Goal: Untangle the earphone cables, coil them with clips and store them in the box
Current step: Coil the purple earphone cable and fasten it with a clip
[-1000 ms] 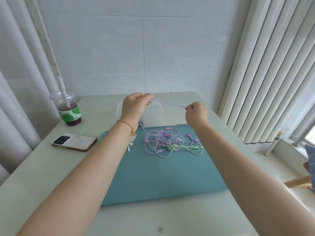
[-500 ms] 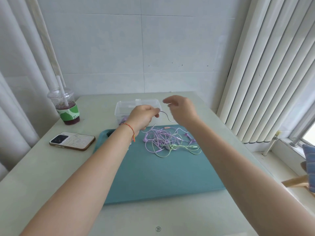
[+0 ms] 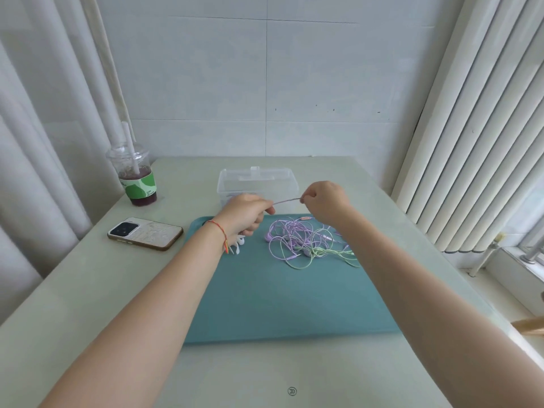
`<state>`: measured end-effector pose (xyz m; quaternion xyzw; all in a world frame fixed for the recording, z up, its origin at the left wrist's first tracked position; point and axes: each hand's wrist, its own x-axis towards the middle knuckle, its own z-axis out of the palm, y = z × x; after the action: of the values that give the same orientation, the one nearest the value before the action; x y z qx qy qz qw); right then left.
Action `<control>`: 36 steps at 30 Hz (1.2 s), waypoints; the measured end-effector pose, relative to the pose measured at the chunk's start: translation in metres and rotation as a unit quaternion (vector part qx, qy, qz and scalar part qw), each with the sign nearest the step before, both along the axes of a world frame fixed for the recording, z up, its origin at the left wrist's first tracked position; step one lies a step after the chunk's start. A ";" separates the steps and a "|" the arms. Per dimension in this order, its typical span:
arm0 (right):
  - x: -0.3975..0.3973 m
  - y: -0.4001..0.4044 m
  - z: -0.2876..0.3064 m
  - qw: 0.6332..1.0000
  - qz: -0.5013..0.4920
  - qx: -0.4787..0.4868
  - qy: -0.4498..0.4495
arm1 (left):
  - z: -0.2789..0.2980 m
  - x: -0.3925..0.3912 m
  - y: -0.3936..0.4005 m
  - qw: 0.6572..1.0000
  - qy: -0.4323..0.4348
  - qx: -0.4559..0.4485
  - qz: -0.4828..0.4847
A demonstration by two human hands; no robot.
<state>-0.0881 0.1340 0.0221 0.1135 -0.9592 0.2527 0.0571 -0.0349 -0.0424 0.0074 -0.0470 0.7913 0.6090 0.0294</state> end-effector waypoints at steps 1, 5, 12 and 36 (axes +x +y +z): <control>0.003 -0.005 0.001 0.999 0.005 0.036 0.016 | -0.001 0.000 -0.002 1.000 0.002 0.000 -0.003; 0.019 -0.038 0.006 0.989 0.143 -0.006 0.026 | -0.007 -0.001 -0.010 1.000 0.017 0.012 -0.001; 0.020 -0.072 0.000 0.987 0.147 0.032 -0.054 | -0.020 -0.004 -0.030 0.993 0.048 -0.027 0.102; -0.002 -0.075 -0.004 0.994 0.093 -0.050 -0.006 | -0.038 -0.015 -0.069 0.896 0.016 -0.441 -0.047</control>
<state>-0.0900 0.0585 0.0186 0.1979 -0.9310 0.3050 0.0328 -0.0496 -0.1110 -0.0309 -0.0074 0.9802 0.1967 0.0215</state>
